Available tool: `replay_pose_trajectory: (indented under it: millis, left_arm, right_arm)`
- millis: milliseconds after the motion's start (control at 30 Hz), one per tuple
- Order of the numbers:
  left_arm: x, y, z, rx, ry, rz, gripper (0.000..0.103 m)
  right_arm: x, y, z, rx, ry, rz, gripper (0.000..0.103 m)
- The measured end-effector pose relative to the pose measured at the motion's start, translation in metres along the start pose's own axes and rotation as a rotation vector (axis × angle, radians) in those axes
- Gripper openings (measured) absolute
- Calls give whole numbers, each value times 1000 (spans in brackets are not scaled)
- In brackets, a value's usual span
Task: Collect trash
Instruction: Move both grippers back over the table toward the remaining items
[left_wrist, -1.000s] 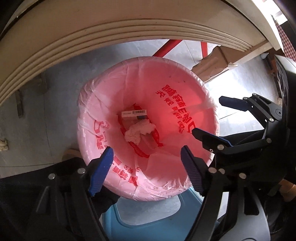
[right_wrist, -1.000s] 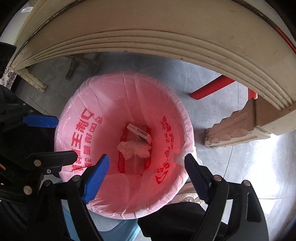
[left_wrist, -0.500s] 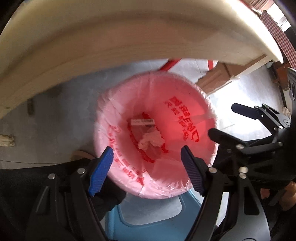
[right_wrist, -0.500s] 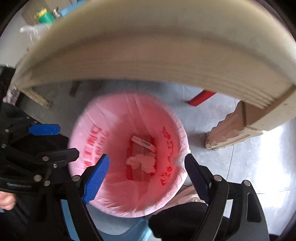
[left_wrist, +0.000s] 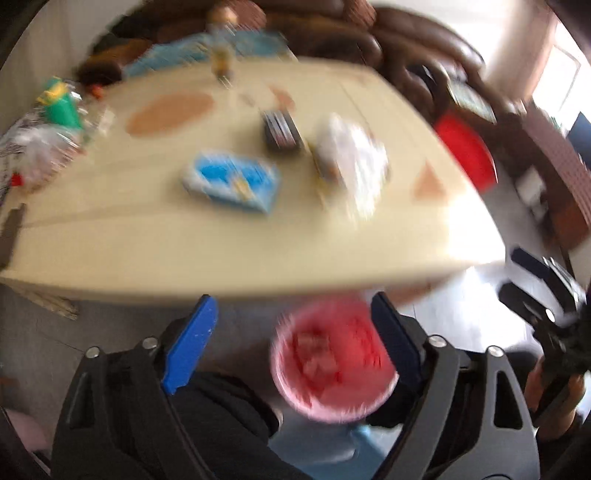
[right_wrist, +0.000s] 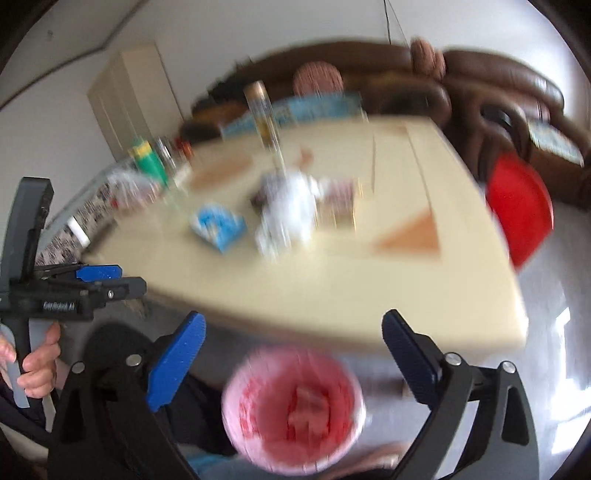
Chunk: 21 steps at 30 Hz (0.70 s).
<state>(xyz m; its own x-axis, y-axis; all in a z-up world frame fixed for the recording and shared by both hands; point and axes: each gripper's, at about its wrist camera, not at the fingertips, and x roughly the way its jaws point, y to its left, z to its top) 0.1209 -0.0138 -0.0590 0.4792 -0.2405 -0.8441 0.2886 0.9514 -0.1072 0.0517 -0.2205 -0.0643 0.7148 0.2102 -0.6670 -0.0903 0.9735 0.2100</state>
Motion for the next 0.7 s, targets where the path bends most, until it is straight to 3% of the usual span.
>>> replay_pose_trajectory:
  millis: [100, 200, 367, 533, 700]
  left_arm:
    - [-28, 9, 34, -41, -59, 40, 92]
    - [-36, 17, 56, -122, -51, 63, 93]
    - [-8, 47, 77, -367, 70, 14, 93]
    - [14, 54, 88, -445, 123, 46, 93]
    - [19, 64, 105, -525, 111, 57, 93]
  right_arm:
    - [-13, 9, 39, -33, -61, 21, 95]
    - [-17, 13, 70, -50, -101, 53, 96]
    - [-4, 14, 106, -43, -116, 87, 96]
    - [19, 10, 132, -56, -98, 96, 96]
    - [40, 2, 151, -68, -85, 111, 96]
